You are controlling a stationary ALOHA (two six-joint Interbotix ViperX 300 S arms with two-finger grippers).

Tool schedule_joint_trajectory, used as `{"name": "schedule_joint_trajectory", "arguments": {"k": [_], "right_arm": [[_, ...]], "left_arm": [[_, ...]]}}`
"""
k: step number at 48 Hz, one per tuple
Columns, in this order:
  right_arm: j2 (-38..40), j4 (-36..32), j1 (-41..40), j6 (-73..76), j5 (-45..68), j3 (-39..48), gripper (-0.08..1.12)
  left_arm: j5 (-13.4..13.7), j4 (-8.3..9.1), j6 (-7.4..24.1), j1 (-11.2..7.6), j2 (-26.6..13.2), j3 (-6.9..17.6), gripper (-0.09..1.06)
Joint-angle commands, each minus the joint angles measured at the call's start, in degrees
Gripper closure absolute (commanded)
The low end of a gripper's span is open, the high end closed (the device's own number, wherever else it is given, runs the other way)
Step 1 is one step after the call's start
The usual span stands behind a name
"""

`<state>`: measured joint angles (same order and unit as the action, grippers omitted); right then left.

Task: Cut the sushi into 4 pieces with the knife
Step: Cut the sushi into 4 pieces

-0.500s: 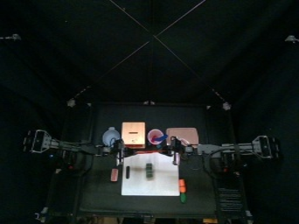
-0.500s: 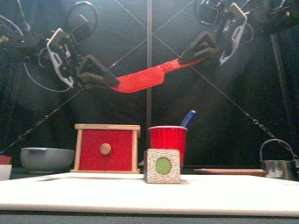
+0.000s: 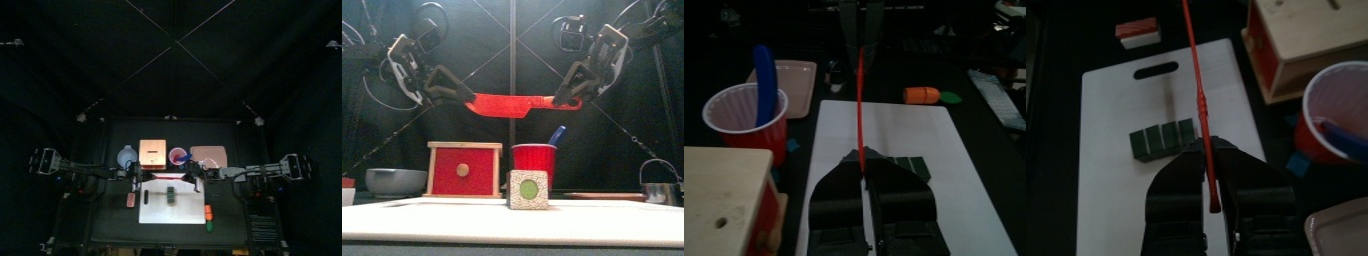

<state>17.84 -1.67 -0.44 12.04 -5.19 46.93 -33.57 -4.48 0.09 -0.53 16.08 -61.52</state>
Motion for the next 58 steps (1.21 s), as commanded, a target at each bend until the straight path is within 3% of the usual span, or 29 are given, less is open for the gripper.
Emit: {"name": "schedule_joint_trajectory", "arguments": {"k": [1, 8, 25, 45, 58], "right_arm": [[-1.1, 1.1, 1.2, 0.1, -2.3, -1.0, 0.92], [-2.7, 1.2, 1.8, 0.1, -3.9, -1.1, 0.93], [-4.9, 0.8, 1.3, 0.0, -4.2, -1.1, 0.92], [-7.6, 0.8, 1.2, 0.0, -4.2, -1.1, 0.93], [-9.8, 1.0, 1.2, 0.0, -4.2, -1.2, 0.92]], "left_arm": [[-2.2, -1.58, -0.2, -1.76, -1.8, 1.3, 0.77], [-2.7, -2.99, -0.2, -3.87, -6.0, 2.4, 0.77], [-2.8, -4.75, -0.2, -5.98, -14.6, 5.6, 0.77], [-2.7, -6.42, -0.2, -6.5, -17.7, 5.9, 0.77], [-2.7, -6.59, -0.3, -7.03, -18.9, 6.2, 0.77]]}}
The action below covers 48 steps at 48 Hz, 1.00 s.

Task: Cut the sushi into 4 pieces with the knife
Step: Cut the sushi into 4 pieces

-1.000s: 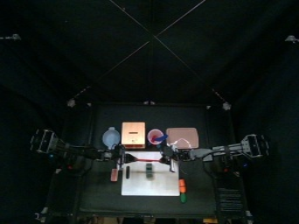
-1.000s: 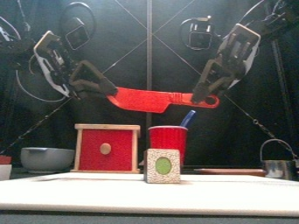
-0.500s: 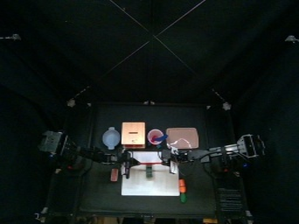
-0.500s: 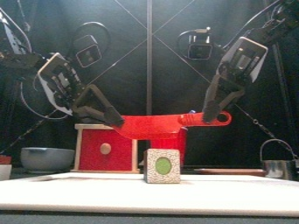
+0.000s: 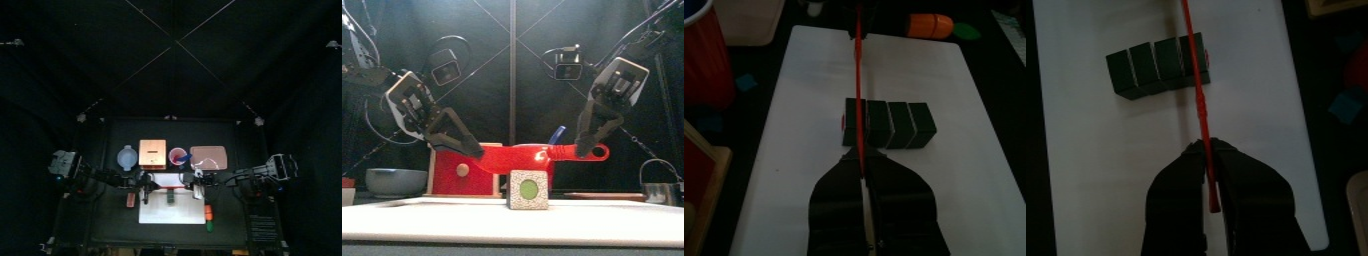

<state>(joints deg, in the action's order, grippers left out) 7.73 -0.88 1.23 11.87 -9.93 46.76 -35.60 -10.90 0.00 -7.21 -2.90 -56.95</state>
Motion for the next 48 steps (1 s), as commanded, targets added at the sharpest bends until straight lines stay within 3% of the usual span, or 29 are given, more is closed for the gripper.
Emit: {"name": "schedule_joint_trajectory", "arguments": {"k": [1, 25, 48], "right_arm": [[0.2, 0.2, -0.4, 0.2, 0.4, -1.1, 0.92], [-0.6, 0.9, 0.3, 0.3, 0.8, -1.1, 0.93], [-7.2, 0.9, 0.4, 0.3, 1.0, -1.8, 0.93]], "left_arm": [[-0.7, -0.18, -0.2, -0.35, 0.1, 1.6, 0.77], [-0.4, -3.34, -0.2, -2.81, -2.1, 1.6, 0.77], [-0.2, -5.36, 0.0, -3.08, -6.7, 1.8, 0.77]]}}
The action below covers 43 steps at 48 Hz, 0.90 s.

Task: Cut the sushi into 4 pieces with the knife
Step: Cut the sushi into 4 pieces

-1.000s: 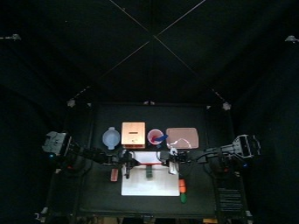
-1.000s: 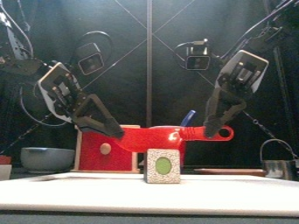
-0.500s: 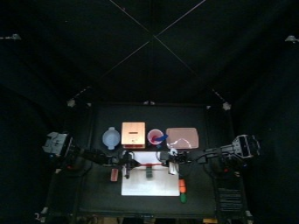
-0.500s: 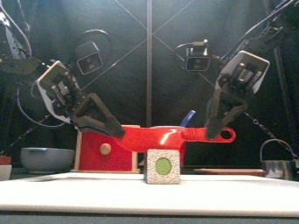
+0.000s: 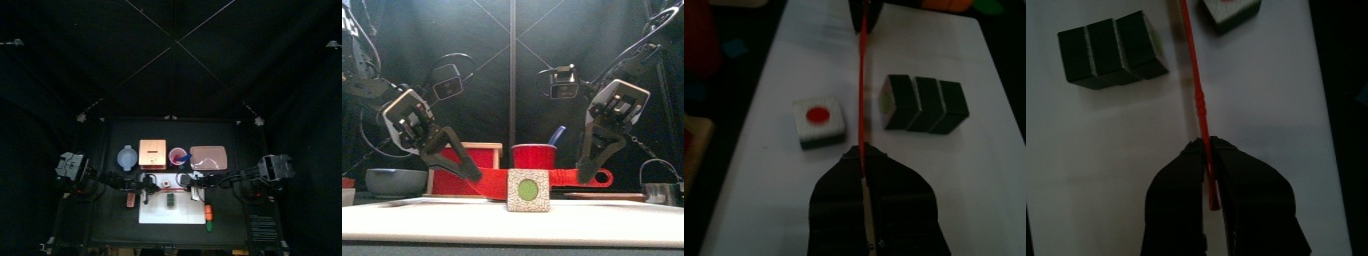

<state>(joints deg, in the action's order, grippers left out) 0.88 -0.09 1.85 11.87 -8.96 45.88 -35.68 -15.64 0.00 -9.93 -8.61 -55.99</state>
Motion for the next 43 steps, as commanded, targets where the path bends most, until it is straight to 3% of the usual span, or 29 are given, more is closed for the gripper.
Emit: {"name": "schedule_joint_trajectory", "arguments": {"k": [1, 15, 27, 34, 43], "right_arm": [[-0.6, 0.2, -0.3, 0.3, 0.0, -1.0, 0.92], [-1.7, 0.1, -0.7, 0.2, -0.4, -1.1, 0.92], [0.8, -0.7, -2.0, 0.2, -0.6, -1.5, 0.92], [2.7, -1.3, -2.8, 0.2, -1.5, -1.7, 0.92], [6.0, -1.3, -2.4, 0.2, -3.3, -2.5, 0.92]], "left_arm": [[-0.1, -0.79, 0.0, -0.18, -1.2, 0.9, 0.77], [-0.1, -1.67, 0.4, 0.88, -5.1, 2.0, 0.77], [0.0, -1.41, 0.5, 4.66, -4.3, 2.1, 0.77], [0.0, 0.35, 0.5, 6.42, -2.4, 1.8, 0.77], [2.1, 3.08, 0.5, 6.59, 2.5, 1.7, 0.77]]}}
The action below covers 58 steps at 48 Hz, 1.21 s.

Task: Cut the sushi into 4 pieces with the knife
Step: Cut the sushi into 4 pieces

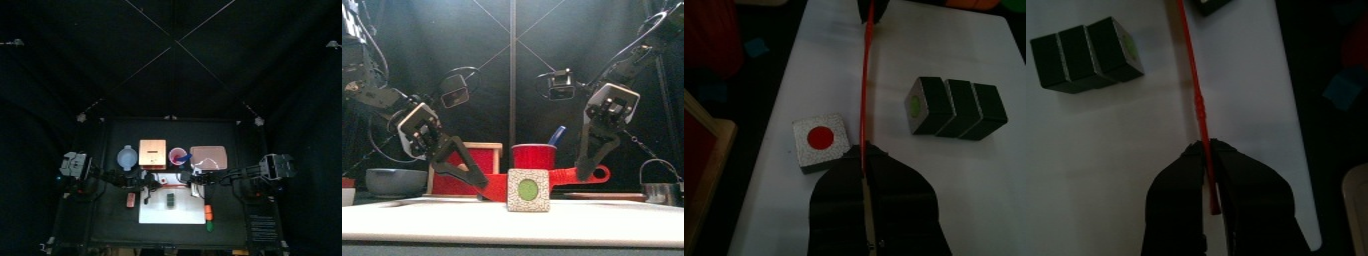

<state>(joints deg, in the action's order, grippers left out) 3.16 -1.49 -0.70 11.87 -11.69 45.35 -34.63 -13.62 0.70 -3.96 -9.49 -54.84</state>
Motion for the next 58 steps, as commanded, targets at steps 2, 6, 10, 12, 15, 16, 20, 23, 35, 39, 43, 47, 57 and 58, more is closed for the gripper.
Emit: {"name": "schedule_joint_trajectory", "arguments": {"k": [2, 6, 10, 12, 15, 16, 20, 23, 35, 39, 43, 47, 57, 58], "right_arm": [[4.7, 0.3, 0.4, 0.2, -1.1, -2.2, 0.92], [6.2, 0.5, 1.8, 0.2, -1.5, -2.5, 0.92], [7.5, 0.7, 3.3, 0.2, -1.4, -2.6, 0.92], [7.8, 1.0, 4.2, 0.3, -1.4, -2.6, 0.93], [7.9, 1.5, 5.3, 0.3, -1.3, -2.5, 0.92], [7.8, 1.8, 5.6, 0.3, -1.4, -2.5, 0.92], [7.6, 2.6, 6.6, 0.2, -1.1, -2.5, 0.92], [7.4, 3.3, 7.1, 0.2, -1.1, -2.4, 0.92], [6.1, 4.2, 7.8, 0.2, -0.5, -2.1, 0.92], [5.4, 4.0, 7.6, 0.2, -0.2, -2.1, 0.92], [4.7, 4.0, 7.4, 0.2, 0.1, -2.1, 0.92], [4.0, 4.0, 7.3, 0.2, 0.1, -2.1, 0.92], [2.5, 4.3, 7.5, 0.2, 0.1, -2.2, 0.92], [2.5, 4.3, 7.4, 0.2, 0.1, -2.2, 0.92]], "left_arm": [[2.1, 1.58, -0.2, 0.44, 4.8, 0.6, 0.77], [4.7, 2.64, -0.3, -0.09, 7.9, 0.7, 0.77], [6.0, 3.16, -0.3, -1.58, 10.5, 0.7, 0.77], [6.2, 3.16, -0.3, -2.37, 11.3, 0.8, 0.77], [6.3, 3.16, -0.3, -3.52, 12.2, 0.7, 0.77], [6.3, 3.16, -0.4, -3.96, 12.5, 0.7, 0.77], [6.3, 3.08, -0.5, -5.01, 12.4, 0.6, 0.77], [6.3, 3.08, -0.6, -5.62, 12.0, 0.5, 0.77], [6.7, 2.37, -0.8, -7.73, 9.2, 1.1, 0.77], [6.7, 2.11, -0.8, -7.82, 8.2, 1.3, 0.77], [6.7, 1.85, -0.7, -7.73, 7.2, 1.8, 0.77], [6.7, 1.85, -0.8, -7.91, 6.3, 2.2, 0.77], [6.8, 1.85, -0.8, -8.26, 4.5, 3.0, 0.77], [6.8, 1.85, -0.8, -8.35, 4.4, 3.0, 0.77]]}}
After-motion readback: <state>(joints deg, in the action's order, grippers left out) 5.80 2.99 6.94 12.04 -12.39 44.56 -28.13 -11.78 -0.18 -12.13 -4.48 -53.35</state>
